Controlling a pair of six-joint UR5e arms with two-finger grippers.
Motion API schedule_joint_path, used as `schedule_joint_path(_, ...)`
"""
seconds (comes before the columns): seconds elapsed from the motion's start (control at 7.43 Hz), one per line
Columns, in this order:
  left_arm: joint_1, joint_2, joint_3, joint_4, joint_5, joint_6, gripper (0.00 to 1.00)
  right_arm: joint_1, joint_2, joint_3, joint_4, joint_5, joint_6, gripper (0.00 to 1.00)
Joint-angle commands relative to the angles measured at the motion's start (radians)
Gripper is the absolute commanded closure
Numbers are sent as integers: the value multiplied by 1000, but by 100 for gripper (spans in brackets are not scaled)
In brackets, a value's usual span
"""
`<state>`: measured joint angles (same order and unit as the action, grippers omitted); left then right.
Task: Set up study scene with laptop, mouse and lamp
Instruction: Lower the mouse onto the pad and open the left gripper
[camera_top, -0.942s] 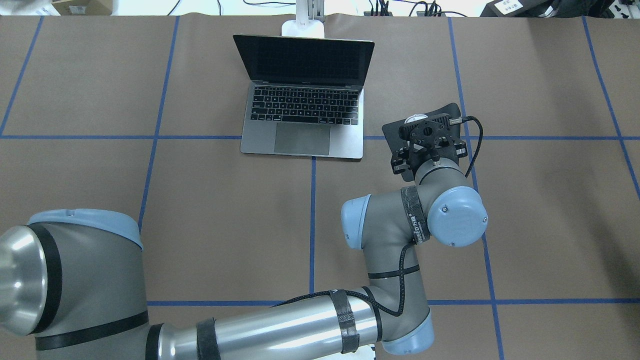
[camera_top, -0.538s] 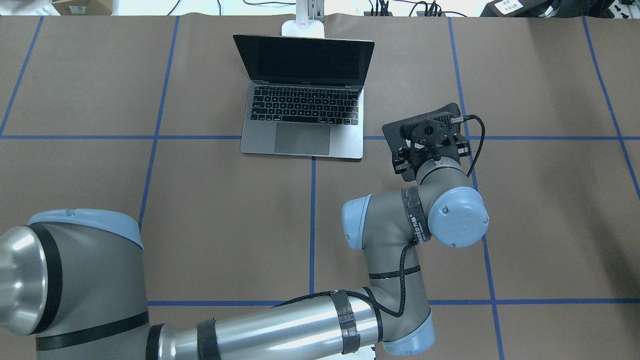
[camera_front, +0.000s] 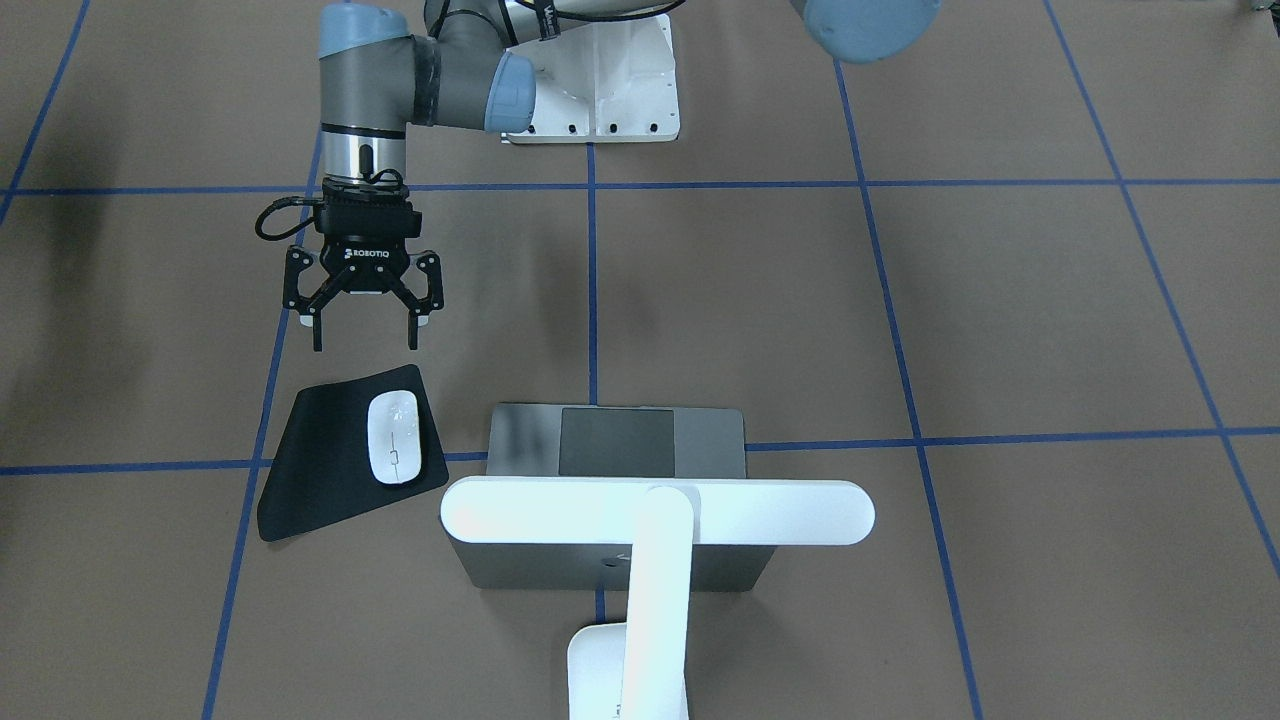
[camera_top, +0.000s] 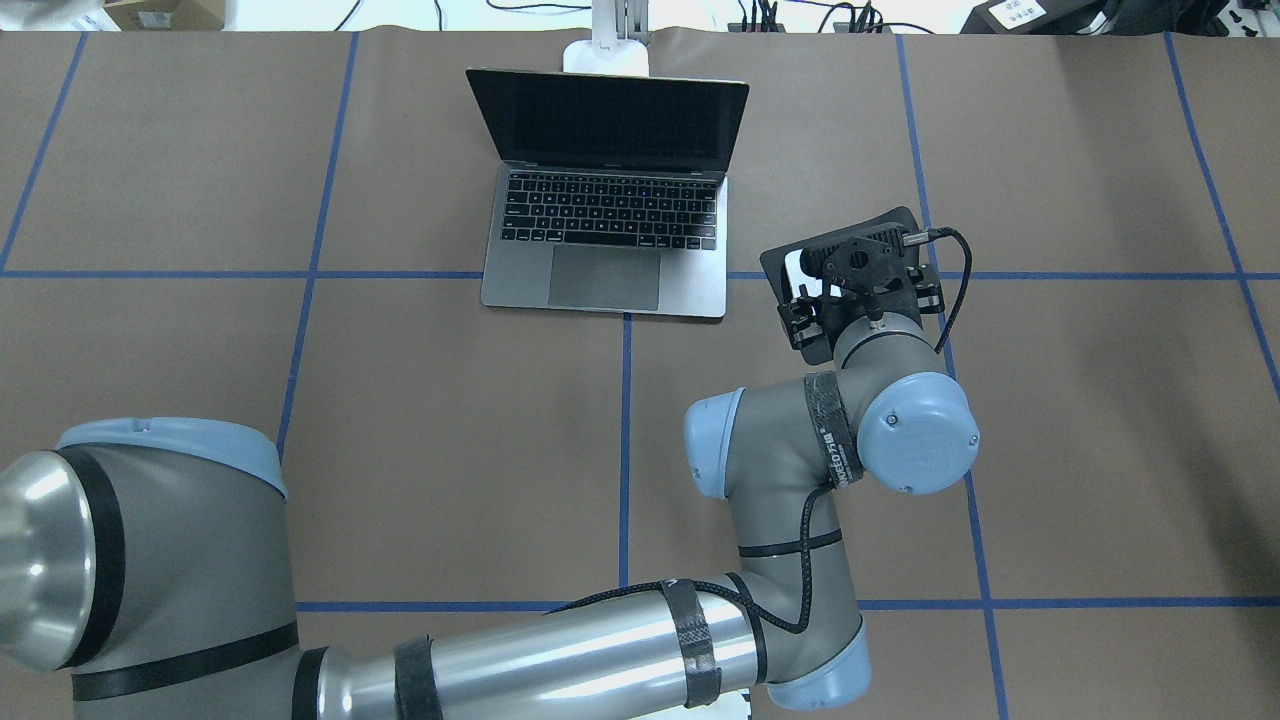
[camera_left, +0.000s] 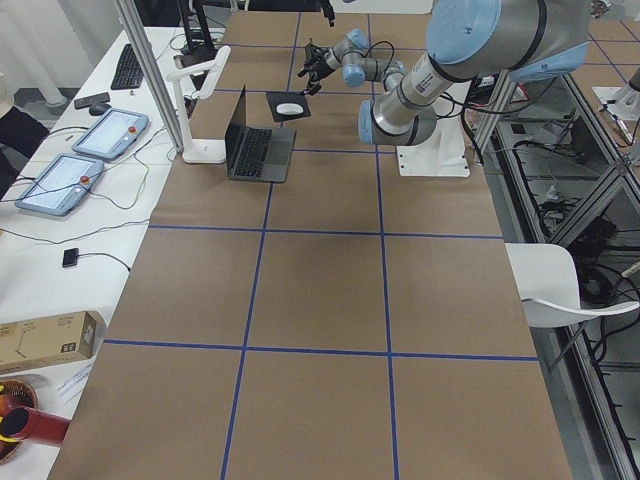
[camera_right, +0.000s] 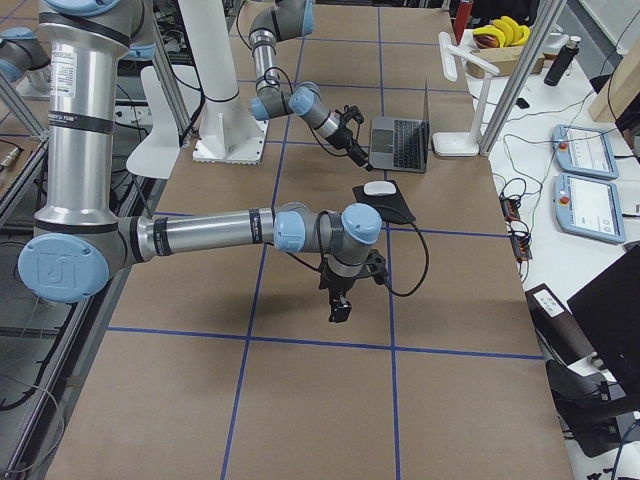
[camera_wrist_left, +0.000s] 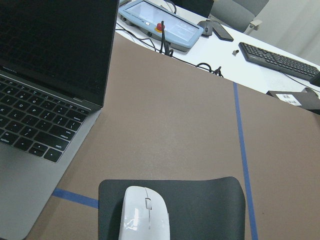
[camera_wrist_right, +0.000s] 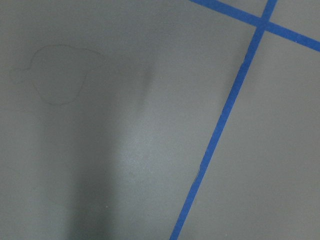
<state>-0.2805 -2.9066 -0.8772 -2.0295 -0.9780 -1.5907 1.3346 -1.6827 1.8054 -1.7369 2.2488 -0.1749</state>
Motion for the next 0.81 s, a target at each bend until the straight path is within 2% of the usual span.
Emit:
schedule_joint_path(0.0,-2,3,-34,3,-11,15,0,0,1,-1,0,0,0,0)
schedule_joint_path(0.13,-8,29,-101,14,-24,59,0,0,6,-6,0,-5,-2,0)
schedule_joint_path(0.27,-17,91,-197,53,-86,64,0,0,17,-12,0,-6,0,0)
schedule_joint_path(0.54,-64,224,-448,267,-276,67,0,11,20,-14,0,-8,8,0)
schedule_joint_path(0.67,-81,274,-551,350,-338,116,0,12,20,-15,0,-8,8,0)
